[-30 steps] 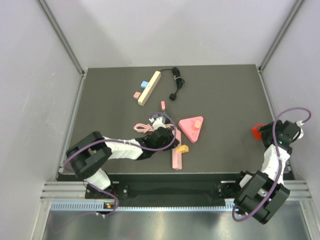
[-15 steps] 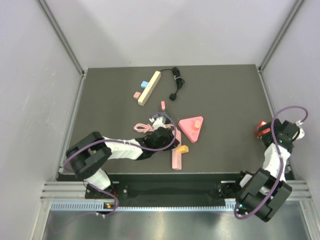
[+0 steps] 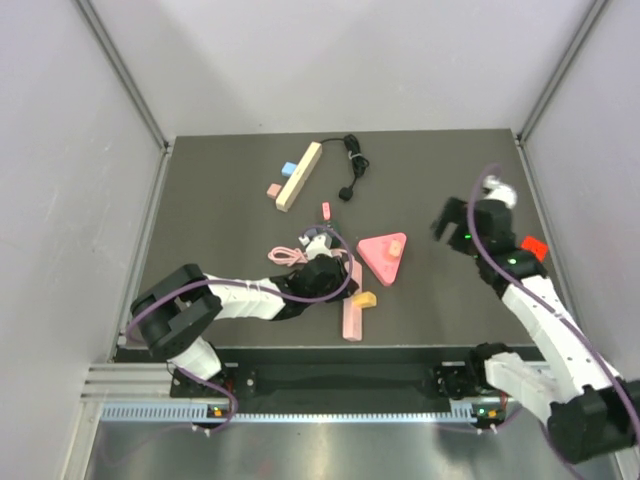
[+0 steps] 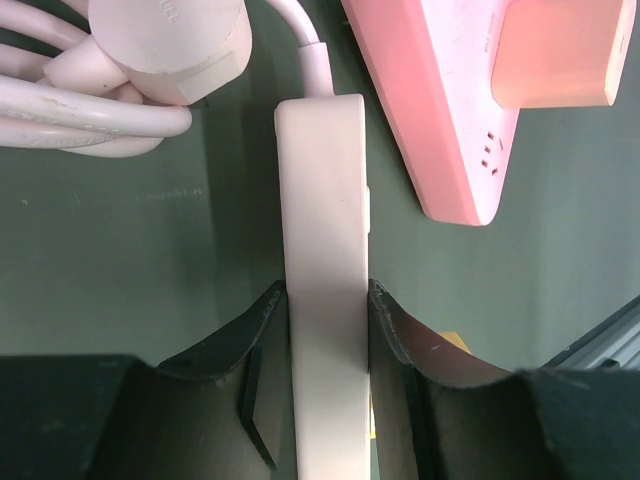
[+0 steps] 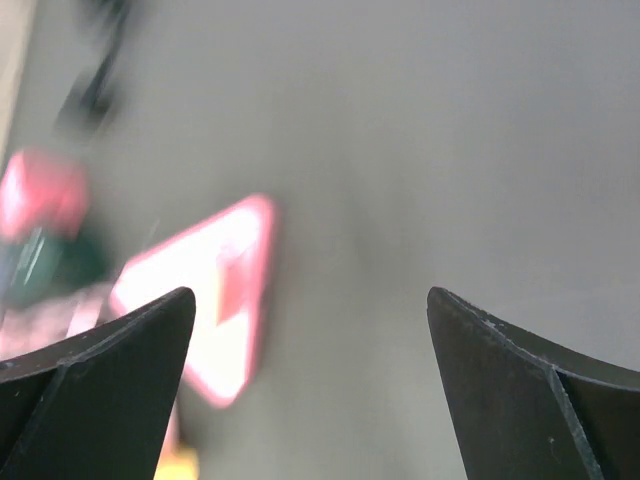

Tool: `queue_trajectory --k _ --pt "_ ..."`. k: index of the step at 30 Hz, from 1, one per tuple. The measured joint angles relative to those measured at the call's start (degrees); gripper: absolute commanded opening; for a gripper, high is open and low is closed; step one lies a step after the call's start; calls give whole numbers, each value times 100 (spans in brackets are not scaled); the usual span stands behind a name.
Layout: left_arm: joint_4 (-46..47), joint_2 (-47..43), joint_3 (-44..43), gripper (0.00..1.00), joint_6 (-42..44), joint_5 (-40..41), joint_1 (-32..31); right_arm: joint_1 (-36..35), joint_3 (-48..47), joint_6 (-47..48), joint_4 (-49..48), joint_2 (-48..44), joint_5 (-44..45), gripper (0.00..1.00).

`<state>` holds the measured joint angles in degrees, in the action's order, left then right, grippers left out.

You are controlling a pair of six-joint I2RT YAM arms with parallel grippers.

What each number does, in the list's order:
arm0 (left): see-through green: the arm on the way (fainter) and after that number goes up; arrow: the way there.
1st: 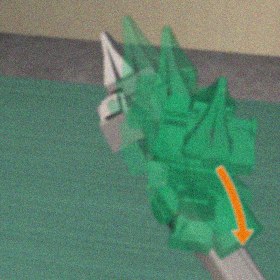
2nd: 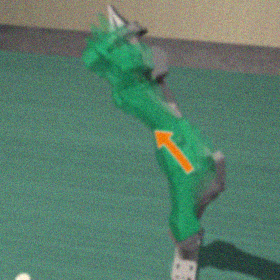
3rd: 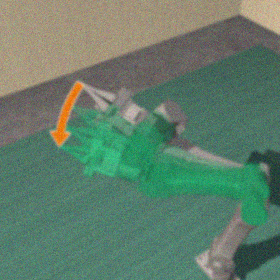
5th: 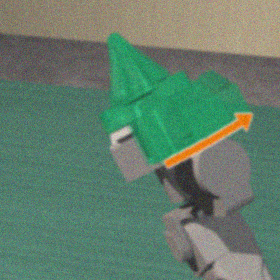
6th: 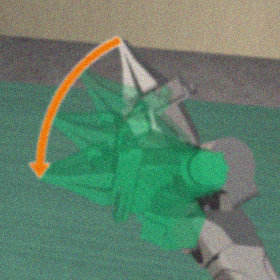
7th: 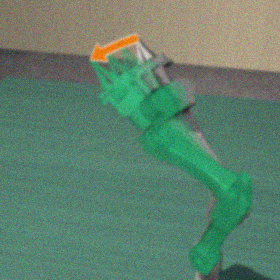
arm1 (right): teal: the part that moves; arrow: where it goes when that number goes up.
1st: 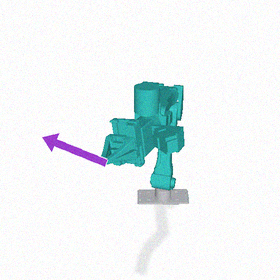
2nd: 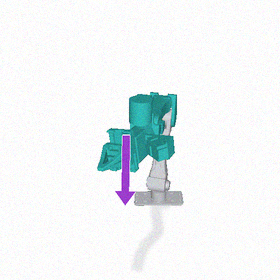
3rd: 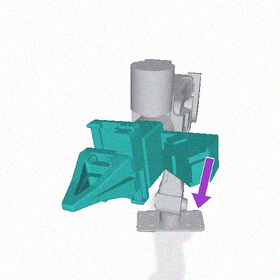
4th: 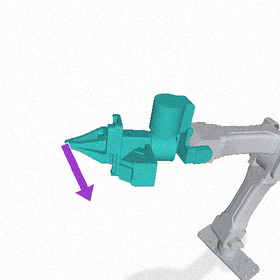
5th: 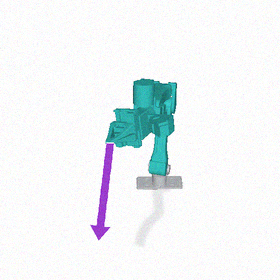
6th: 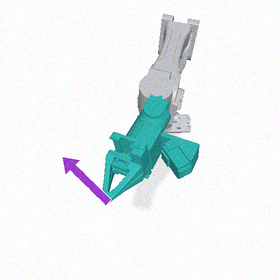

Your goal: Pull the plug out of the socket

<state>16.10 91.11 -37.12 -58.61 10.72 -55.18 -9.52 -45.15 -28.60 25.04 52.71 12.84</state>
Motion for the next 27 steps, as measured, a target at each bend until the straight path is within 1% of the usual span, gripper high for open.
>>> queue_trajectory --k 4,8,10,12,17,25,27 --pt "-2 -52 52 0 9 -33 0 -1480 92 4 79 234 -544 100" --pt "31 -87 111 0 9 -61 0 -2568 518 -131 -35 195 -1038 100" --pt "35 -98 122 0 7 -70 0 -2957 846 -219 -197 107 -1355 99" --pt "39 -98 125 0 7 -72 0 -3119 1169 -302 -442 22 -1725 99" --pt "46 -98 125 0 9 -85 0 -3163 1722 -426 -1010 20 -2396 100" --pt "153 -98 186 0 0 -96 0 -3165 1998 -509 -1843 188 -2855 100" --pt "186 -98 205 0 -7 -101 0 -3165 2046 -546 -1971 278 -2876 98"
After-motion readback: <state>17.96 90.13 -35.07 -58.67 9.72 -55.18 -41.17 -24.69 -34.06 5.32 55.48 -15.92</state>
